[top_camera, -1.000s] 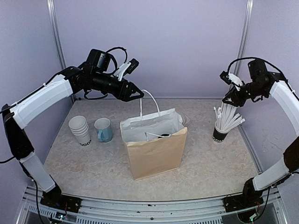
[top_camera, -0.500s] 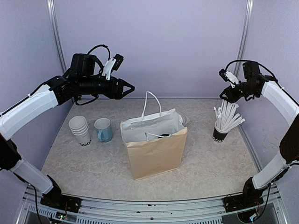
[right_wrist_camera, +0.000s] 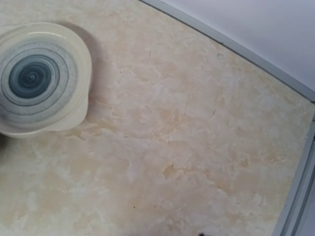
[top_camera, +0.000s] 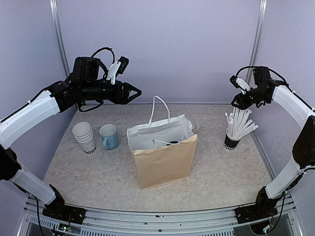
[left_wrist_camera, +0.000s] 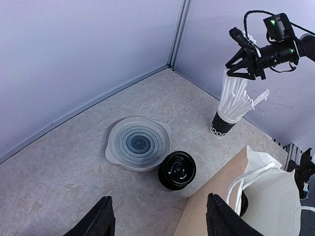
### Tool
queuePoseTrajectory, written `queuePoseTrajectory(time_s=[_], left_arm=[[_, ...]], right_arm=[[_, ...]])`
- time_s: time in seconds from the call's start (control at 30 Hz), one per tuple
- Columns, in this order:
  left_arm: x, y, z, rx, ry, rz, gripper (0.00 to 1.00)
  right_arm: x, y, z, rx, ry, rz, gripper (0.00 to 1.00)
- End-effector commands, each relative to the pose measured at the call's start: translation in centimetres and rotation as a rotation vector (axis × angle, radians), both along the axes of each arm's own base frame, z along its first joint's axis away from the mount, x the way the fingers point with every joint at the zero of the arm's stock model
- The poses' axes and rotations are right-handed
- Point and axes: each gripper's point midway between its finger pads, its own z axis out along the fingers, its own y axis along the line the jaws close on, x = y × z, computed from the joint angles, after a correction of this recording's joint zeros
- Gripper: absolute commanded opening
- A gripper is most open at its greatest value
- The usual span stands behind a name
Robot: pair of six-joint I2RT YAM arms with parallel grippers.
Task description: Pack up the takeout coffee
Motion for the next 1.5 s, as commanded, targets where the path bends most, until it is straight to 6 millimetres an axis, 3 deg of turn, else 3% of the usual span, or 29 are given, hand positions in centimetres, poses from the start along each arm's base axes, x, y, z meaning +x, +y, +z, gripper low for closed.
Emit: queuePoseTrajectory(time_s=[0.0,0.43,0.5,0.6,0.73,0.93,1.1,1.3,1.47], left_arm=[[-0.4,-0.4,0.5,-0.026,0.0,-0.006,0.6],[-1.0,-0.9,-0.2,-0.015,0.027,-0.017,0.59],[-1.0,-1.0,-0.3,-0.013,0.029,-0.017,0.59],[-1.1,-1.0,-0.3,-0.011,0.033,-0.017,0.59],[-1.1,-0.7,-0.2,-0.003,0.023,-0.005,0.59],[-0.5,0.3,0.2,0.02,0.006,0.035,0.6],[0.5,1.3,0.2,0.04,0.011,0.077,0.6],[2.0,2.2,0.4,0.048,0.018,0.121,0.59],[2.7,2.8,0.1,0.043,0.024,0.15,0.6]], right_arm=[[0.9,-0.7,0.7,0.004,-0.022,-0.03,0.33],[1.2,0.0,0.5,0.039,-0.009,-0.012,0.08],[1.2,0.1,0.8,0.049,-0.015,-0.005,0.0],[0.6,0.8,2.1,0.081,-0.036,0.02,0.0],[-1.2,1.8,6.5,0.142,-0.114,0.054,0.0],[-5.5,3.5,12.7,0.205,-0.247,0.155,0.0],[-11.4,6.1,18.3,0.276,-0.366,0.354,0.0],[-18.9,9.5,23.1,0.374,-0.493,0.652,0.0],[-22.1,12.1,26.1,0.459,-0.507,0.853,0.0]])
